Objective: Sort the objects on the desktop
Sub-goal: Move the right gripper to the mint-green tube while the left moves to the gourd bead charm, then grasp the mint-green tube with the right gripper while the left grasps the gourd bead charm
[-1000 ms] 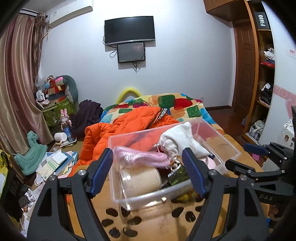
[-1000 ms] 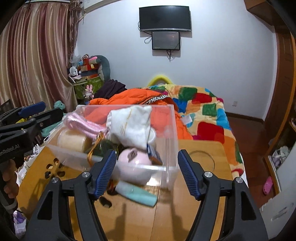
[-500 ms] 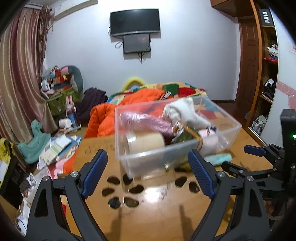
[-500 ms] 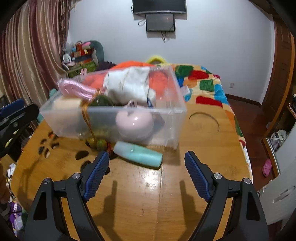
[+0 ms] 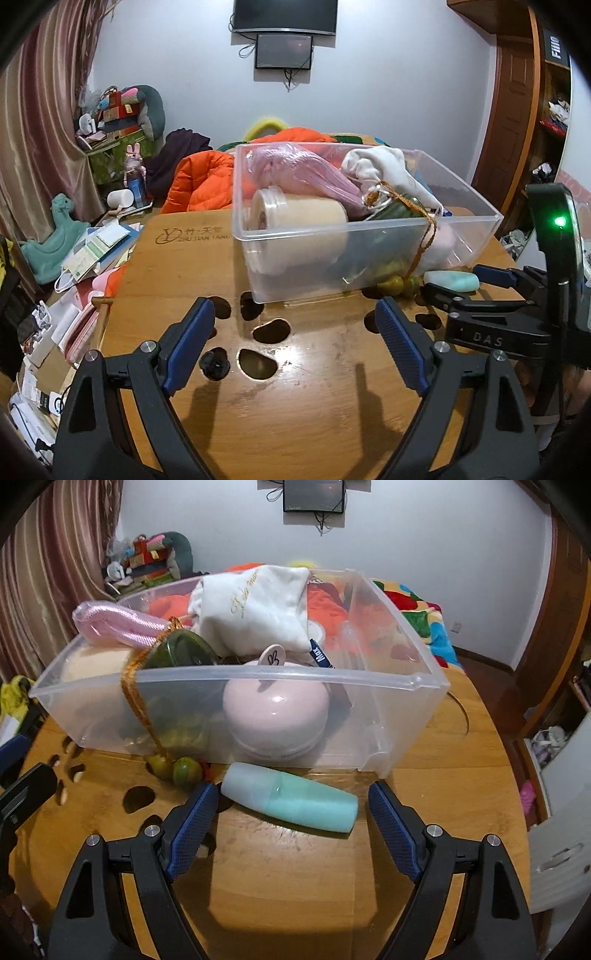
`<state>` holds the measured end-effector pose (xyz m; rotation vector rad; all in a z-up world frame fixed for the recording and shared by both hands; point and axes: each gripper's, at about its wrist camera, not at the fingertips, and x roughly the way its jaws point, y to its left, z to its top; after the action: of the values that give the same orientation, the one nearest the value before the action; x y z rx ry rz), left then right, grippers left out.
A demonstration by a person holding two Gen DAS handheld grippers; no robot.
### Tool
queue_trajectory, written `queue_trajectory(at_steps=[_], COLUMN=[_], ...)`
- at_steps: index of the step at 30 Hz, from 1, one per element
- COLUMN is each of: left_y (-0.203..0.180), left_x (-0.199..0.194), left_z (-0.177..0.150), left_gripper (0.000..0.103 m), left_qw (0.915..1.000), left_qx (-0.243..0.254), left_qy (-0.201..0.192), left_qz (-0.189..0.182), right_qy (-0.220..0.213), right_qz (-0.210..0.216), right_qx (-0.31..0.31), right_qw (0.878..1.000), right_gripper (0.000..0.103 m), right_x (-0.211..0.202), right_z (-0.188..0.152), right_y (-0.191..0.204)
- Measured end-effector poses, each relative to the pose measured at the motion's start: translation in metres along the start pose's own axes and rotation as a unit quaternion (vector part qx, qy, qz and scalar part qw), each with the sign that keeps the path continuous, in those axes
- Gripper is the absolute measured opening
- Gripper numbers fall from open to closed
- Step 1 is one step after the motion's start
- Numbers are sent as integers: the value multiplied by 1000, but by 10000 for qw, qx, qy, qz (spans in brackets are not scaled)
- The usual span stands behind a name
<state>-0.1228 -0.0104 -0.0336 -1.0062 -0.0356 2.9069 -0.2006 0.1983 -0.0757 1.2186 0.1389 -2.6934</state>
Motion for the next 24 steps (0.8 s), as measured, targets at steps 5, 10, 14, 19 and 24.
queue_trajectory(at_steps=[5, 10, 14, 19, 24], left_y=[-15, -36, -55, -74, -81], left_x=[6, 13, 21, 35, 46], left_z=[0, 3, 4, 8, 12], left_gripper=[89, 89, 89, 72, 72], left_qw=[9998, 9995, 9990, 9986, 9980], left_qx=[153, 272, 378, 330, 108], left_qy=[60, 138, 241, 416, 619], left_qz=[-57, -98, -62, -47, -48], right_qy=[52, -109, -279, -502, -648], right_qz=[90, 361, 416, 535, 775], right_qx=[102, 244, 238, 306, 436], right_qw=[9999, 9990, 9985, 9968, 9939], right_gripper=[71, 71, 71, 71, 71], right_x=[0, -5, -18, -35, -43], right_z=[0, -4, -10, -14, -15], right_y=[-3, -18, -33, -51, -58])
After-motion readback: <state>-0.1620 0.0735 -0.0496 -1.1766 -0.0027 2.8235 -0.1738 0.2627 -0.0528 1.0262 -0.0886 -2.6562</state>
